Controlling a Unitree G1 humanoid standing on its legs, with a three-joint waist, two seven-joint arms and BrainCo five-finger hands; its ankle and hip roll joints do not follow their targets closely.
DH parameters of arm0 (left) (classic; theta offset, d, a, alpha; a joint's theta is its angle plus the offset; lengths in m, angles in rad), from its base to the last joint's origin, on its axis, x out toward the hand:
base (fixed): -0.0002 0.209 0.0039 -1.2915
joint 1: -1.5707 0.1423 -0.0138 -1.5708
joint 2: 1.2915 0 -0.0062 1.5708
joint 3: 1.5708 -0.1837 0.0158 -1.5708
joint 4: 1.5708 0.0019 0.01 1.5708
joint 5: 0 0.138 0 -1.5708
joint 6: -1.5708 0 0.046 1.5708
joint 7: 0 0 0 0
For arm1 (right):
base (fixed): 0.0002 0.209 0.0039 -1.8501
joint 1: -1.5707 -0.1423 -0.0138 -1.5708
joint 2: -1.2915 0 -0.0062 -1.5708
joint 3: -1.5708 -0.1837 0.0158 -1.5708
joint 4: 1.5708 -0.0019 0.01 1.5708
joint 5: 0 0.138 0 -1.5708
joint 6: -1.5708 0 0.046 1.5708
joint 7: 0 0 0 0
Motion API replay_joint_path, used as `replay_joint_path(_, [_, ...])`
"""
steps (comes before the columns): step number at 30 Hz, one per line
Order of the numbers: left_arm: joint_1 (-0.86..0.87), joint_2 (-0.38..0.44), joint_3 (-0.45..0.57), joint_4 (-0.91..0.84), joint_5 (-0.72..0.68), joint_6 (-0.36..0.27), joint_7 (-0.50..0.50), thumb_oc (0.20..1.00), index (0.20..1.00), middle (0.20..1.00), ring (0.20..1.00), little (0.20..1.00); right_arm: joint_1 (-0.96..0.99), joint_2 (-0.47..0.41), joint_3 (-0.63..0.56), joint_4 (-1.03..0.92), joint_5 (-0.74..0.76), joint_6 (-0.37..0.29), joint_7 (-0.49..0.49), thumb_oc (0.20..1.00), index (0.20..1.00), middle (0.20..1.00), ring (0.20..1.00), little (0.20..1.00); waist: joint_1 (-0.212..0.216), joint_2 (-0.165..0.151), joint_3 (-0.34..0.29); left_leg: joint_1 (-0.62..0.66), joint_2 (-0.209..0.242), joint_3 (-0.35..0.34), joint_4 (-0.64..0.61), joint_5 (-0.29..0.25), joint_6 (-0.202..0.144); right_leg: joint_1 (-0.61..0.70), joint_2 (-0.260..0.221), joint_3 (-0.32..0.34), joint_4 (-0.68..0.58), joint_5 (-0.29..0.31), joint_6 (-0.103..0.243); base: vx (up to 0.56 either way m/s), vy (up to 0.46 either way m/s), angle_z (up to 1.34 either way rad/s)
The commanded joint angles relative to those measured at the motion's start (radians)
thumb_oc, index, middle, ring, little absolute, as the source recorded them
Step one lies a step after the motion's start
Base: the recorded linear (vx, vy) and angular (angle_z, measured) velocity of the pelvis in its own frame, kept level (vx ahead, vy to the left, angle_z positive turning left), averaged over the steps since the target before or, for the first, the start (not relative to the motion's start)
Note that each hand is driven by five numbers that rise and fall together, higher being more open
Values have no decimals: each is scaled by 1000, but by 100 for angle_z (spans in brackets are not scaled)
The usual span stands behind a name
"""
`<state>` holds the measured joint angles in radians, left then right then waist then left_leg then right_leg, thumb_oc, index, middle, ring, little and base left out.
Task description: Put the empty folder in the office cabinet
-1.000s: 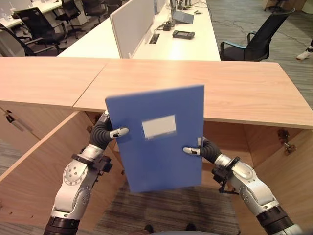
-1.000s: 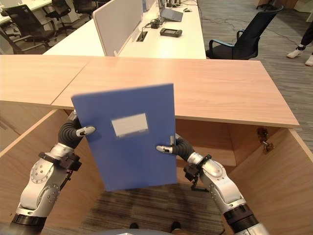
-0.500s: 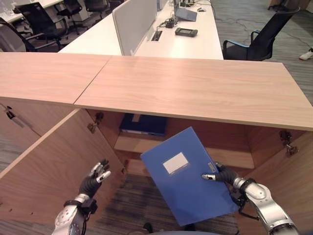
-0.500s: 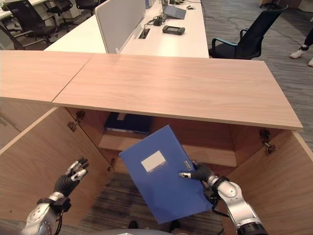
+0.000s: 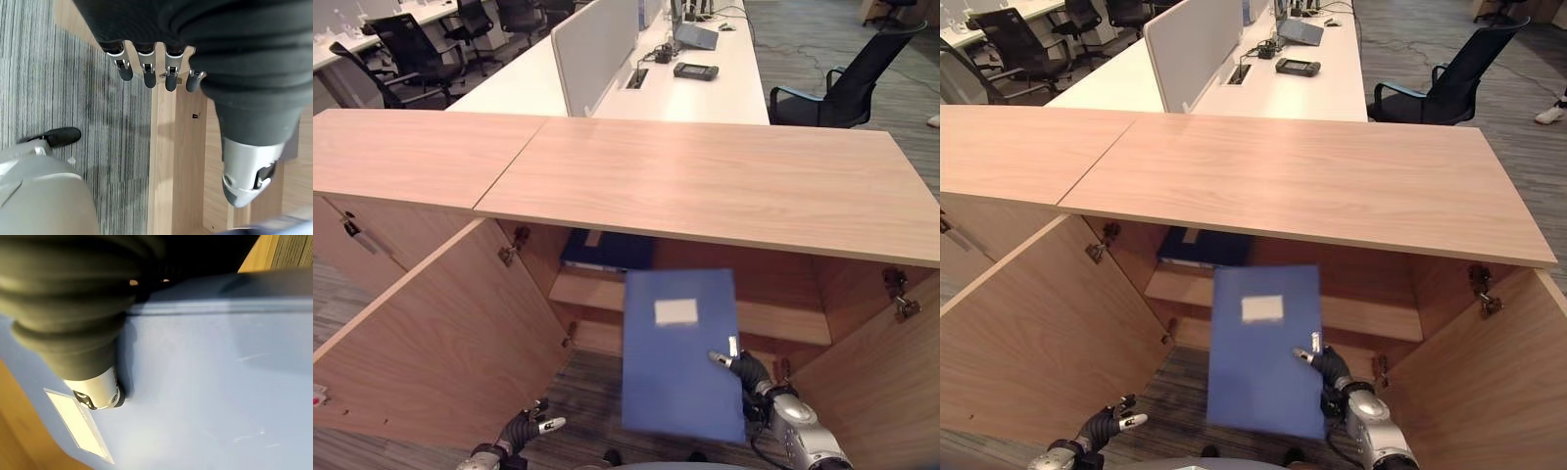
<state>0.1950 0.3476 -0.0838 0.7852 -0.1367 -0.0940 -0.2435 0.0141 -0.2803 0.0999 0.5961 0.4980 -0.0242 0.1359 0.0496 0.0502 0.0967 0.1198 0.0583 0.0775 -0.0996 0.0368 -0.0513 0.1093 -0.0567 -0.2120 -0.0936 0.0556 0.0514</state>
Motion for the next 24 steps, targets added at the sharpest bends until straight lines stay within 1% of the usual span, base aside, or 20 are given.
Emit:
replay_joint_path(1, [-61,40,-38,9,53,-52,33,1000,1000,1000,1000,1000,-122,18,-52,0,154,-102,-42,200,200,200,200,200,11,-38,14,42,30,-8,12,-74,-39,51,-78,38,9,-72,104,0,0,0])
replay_joint_path(3, [-50,45,-52,10,55,-49,31,1000,1000,1000,1000,1000,-160,24,-111,40,244,-122,-75,200,200,200,200,200,18,-37,13,45,30,-8,12,-77,-39,54,-77,36,10,-74,105,0,0,0])
replay_joint_path(9, [-33,51,-62,11,54,-44,30,1000,1000,1000,1000,1000,-209,21,-178,94,331,-151,-121,200,200,200,200,200,25,-34,11,47,31,-7,12,-80,-40,59,-75,35,9,-77,106,0,0,0])
replay_joint_path(11, [-28,52,-60,23,50,-42,39,1000,1000,1000,1000,1000,-237,21,-224,121,382,-179,-156,200,200,200,200,200,29,-31,11,47,30,-9,12,-81,-40,60,-75,33,9,-77,107,0,0,0])
replay_joint_path(15, [-23,55,-66,33,53,-38,52,1000,1000,1000,1000,1000,-284,29,-277,157,475,-222,-202,200,200,200,200,200,36,-23,12,46,30,-10,12,-82,-41,59,-75,31,8,-78,108,0,0,0])
replay_joint_path(21, [-23,57,-83,41,56,-32,76,1000,1000,1000,1000,1000,-352,51,-295,167,546,-262,-255,200,200,200,200,200,46,-11,21,41,27,-14,12,-81,-43,55,-76,27,9,-79,110,0,0,0])
replay_joint_path(24, [-27,64,-114,19,42,-24,92,1000,1000,1000,1000,1000,-447,48,-279,177,572,-273,-295,200,200,200,200,200,59,5,38,26,26,-20,12,-75,-46,42,-78,25,13,-78,111,-37,-12,0])
